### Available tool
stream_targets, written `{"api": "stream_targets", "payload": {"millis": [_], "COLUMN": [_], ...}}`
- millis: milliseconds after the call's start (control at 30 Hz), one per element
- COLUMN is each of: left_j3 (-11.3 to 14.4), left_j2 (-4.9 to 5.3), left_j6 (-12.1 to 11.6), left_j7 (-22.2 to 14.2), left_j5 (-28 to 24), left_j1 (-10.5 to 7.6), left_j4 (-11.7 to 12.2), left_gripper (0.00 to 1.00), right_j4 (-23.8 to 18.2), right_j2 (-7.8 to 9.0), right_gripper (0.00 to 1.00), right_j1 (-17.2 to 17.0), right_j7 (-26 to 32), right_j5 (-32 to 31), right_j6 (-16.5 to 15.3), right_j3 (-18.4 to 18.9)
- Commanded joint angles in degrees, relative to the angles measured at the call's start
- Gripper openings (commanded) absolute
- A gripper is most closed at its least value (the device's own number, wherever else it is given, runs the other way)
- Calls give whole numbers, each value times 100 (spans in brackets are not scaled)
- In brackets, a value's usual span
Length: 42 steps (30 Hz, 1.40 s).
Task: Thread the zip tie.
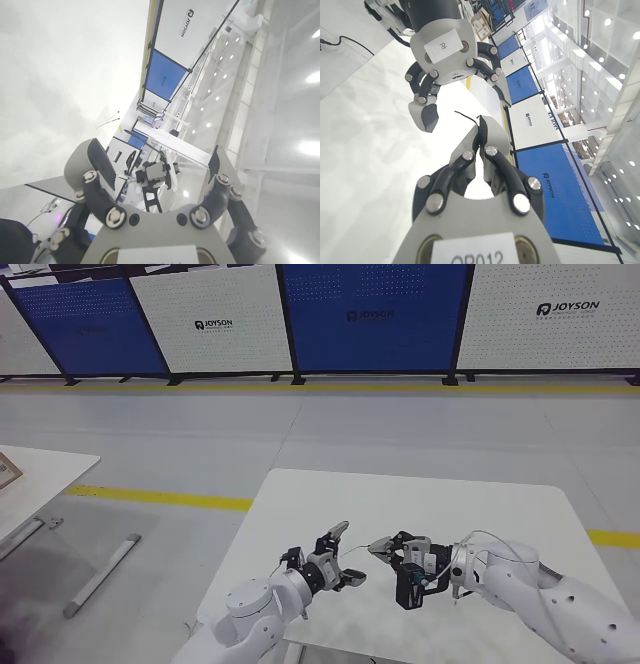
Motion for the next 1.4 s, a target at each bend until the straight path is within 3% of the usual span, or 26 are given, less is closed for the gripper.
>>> {"api": "stream_targets", "payload": {"millis": [0, 200, 467, 700, 933, 1067, 1200, 1367], "left_j3": [1, 1, 36, 53, -43, -117, -164, -132], "left_j2": [-1, -1, -79, -83, -84, -78, -84, -99], "left_j6": [0, 0, -424, -446, -483, -420, -337, -225], "left_j7": [31, 31, 359, 287, 68, -8, -12, 33], "left_j5": [-51, -51, -199, -153, -105, -98, -159, -139], "left_j1": [-11, -11, -74, -68, 78, 171, 205, 178], "left_j4": [0, 0, 82, 89, 1, -71, -85, -62], "left_gripper": [100, 100, 100, 100, 100, 49, 33, 30], "right_j4": [0, 0, 0, 0, 0, 0, 0, 0], "right_j2": [0, 0, 0, 0, 0, 0, 0, 0], "right_gripper": [0, 0, 0, 0, 0, 0, 0, 0], "right_j1": [0, 0, 0, 0, 0, 0, 0, 0], "right_j7": [0, 0, 0, 0, 0, 0, 0, 0], "right_j5": [0, 0, 0, 0, 0, 0, 0, 0], "right_j6": [0, 0, 0, 0, 0, 0, 0, 0], "right_j3": [0, 0, 0, 0, 0, 0, 0, 0]}}
